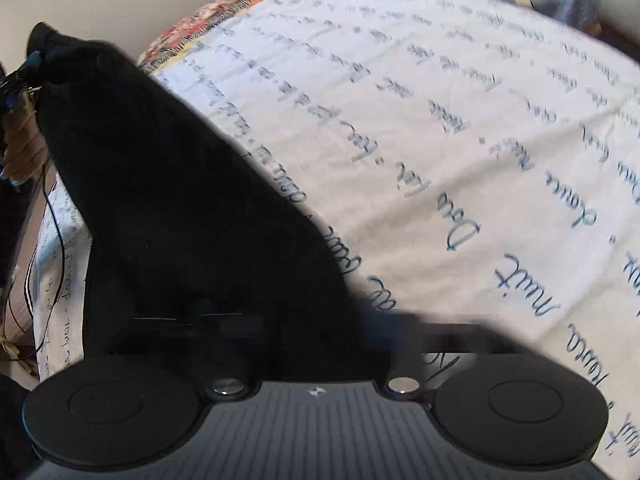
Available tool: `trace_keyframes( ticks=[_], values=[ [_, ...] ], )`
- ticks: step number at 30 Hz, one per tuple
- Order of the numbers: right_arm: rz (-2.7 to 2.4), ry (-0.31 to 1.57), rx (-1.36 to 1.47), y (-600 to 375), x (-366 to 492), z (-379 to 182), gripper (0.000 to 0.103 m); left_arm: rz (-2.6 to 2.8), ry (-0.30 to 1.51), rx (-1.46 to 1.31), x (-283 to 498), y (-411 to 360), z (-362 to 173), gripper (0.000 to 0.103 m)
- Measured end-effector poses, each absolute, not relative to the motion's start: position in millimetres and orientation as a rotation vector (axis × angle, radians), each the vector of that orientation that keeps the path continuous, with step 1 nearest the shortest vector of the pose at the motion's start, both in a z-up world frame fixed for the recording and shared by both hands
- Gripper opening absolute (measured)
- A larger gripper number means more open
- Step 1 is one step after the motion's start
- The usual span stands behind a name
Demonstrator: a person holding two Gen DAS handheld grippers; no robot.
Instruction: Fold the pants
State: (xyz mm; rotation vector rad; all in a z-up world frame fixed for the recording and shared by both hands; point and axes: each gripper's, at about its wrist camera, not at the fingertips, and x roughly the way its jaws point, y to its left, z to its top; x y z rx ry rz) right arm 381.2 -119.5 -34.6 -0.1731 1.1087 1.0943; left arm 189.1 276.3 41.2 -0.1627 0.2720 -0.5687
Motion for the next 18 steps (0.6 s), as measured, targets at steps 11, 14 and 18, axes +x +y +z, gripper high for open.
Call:
trace_keyframes(
  ticks=[11, 14, 18],
  values=[
    [1.087, 0.782, -0.243, -132.1, 247.3, 54.6, 0.006, -0.486, 0.314, -0.356, 163.4, 318.3, 24.4, 0.005],
    [1.062, 0.755, -0.352, -125.1, 169.8, 41.9, 0.006, -0.457, 0.412, -0.499, 142.4, 334.9, -19.7, 0.016],
    [1.01, 0.857, -0.359, -107.1, 132.7, -14.6, 0.006, -0.333, 0.597, -0.678, 127.8, 359.8, -83.0, 0.025]
  ],
)
